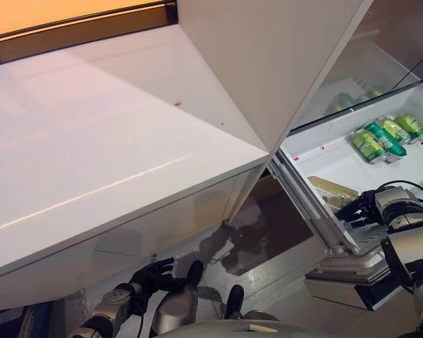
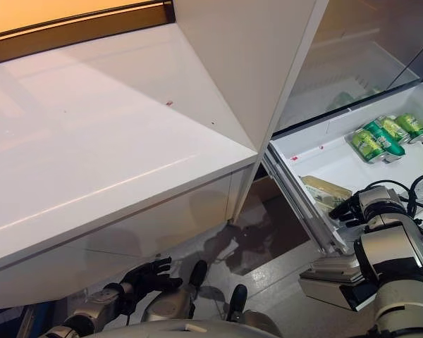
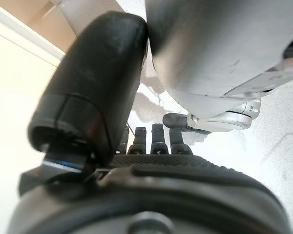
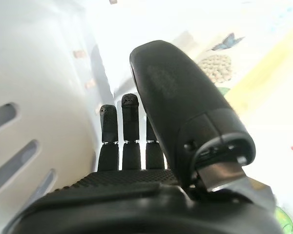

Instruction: Put drinks into fridge and close the fridge

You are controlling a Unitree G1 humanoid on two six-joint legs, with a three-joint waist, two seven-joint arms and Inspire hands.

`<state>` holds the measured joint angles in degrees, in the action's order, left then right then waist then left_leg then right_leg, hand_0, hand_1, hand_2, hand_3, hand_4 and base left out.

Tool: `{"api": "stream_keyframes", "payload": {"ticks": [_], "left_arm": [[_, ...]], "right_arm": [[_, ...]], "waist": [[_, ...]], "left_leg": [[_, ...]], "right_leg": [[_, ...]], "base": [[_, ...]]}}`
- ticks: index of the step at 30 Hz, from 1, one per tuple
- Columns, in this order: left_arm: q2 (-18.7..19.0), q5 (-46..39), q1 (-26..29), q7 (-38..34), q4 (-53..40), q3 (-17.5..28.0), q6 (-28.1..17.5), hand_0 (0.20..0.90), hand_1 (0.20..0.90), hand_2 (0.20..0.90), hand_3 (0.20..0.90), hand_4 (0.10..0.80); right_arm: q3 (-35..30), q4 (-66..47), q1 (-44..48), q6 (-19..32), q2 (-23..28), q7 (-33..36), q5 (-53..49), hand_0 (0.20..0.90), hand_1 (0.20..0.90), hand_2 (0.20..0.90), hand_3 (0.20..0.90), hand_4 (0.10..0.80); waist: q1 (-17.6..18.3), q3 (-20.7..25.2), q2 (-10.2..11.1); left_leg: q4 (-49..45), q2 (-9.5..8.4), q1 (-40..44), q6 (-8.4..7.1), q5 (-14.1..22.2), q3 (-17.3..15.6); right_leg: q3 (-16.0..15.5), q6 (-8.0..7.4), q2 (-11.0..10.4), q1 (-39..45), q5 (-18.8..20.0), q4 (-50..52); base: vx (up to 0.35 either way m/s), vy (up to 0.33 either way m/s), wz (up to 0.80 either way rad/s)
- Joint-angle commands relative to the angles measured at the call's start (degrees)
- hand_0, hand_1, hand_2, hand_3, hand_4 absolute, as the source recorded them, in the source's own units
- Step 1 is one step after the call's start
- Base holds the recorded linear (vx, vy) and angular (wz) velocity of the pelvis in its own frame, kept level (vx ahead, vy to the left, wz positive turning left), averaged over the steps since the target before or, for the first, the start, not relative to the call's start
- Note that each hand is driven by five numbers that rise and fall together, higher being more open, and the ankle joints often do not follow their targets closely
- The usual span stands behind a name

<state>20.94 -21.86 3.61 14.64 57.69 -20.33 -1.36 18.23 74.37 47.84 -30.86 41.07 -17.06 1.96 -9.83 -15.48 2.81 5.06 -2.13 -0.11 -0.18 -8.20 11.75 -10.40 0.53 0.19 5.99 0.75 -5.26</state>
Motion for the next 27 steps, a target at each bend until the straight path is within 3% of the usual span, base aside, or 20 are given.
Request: {"api": "stream_keyframes", "payload": {"ticks": [1, 8, 13, 20, 27], "left_arm": [[1.0, 2.8, -0.8, 0.5, 1.2, -1.6, -1.1, 0.9, 0.9, 0.9, 0.9, 0.8], [1.9, 3.0, -0.2, 0.4, 1.1, -1.4, -0.7, 0.9, 0.9, 0.9, 0.9, 0.8], [2.7, 3.1, 0.2, 0.5, 0.8, -1.1, -0.1, 0.9, 0.9, 0.9, 0.9, 0.8], [3.1, 4.1, -1.2, -0.4, 2.4, -0.4, 1.1, 0.9, 0.9, 0.9, 0.9, 0.8], [2.0, 4.2, -3.0, -1.8, 6.0, 1.2, 0.9, 0.9, 0.9, 0.9, 0.9, 0.8]], "right_arm": [[3.5, 0.4, 2.2, 0.7, 3.5, -0.1, 6.4, 0.9, 0.9, 0.9, 0.9, 0.8], [9.6, -0.1, 4.3, 4.4, 5.1, -7.0, 19.8, 0.9, 0.9, 0.9, 0.9, 0.8], [14.1, -2.3, 7.5, 7.2, 8.1, -12.2, 21.8, 0.9, 0.9, 0.9, 0.9, 0.8], [18.5, -5.1, 17.7, 11.0, 17.6, -14.4, 17.4, 0.9, 0.9, 0.9, 0.9, 0.8], [18.9, -16.7, 27.9, 10.0, 25.9, -5.9, 2.4, 0.9, 0.9, 0.9, 0.9, 0.8]], "waist": [[-0.5, 3.2, 0.7], [-0.4, 3.2, 1.6], [0.0, 3.8, 2.6], [1.8, 6.8, 3.9], [5.5, 10.4, 4.0]], "left_leg": [[-0.1, -1.19, 1.5, 2.26, 5.2, -3.0], [-0.1, -1.18, 1.3, 2.37, 5.2, -3.4], [-0.1, -1.06, 1.5, 2.4, 5.3, -3.9], [-0.1, -0.97, 2.9, 2.24, 6.2, -5.3], [-0.1, -1.05, 4.4, 2.17, 7.4, -7.8]], "right_leg": [[2.6, -1.16, -0.3, -3.2, 0.8, 4.0], [3.2, -1.54, -0.2, -3.5, 1.3, 3.8], [3.8, -1.7, -0.1, -3.4, 1.7, 3.7], [5.3, -2.08, 0.1, -2.7, 2.0, 2.9], [8.0, -2.36, 0.0, -2.5, 1.7, 3.2]], "base": [[-0.047, 0.015, 0.0], [-0.038, 0.008, 0.0], [-0.041, 0.005, -0.03], [0.004, 0.036, -0.06], [0.022, 0.069, -0.25]]}}
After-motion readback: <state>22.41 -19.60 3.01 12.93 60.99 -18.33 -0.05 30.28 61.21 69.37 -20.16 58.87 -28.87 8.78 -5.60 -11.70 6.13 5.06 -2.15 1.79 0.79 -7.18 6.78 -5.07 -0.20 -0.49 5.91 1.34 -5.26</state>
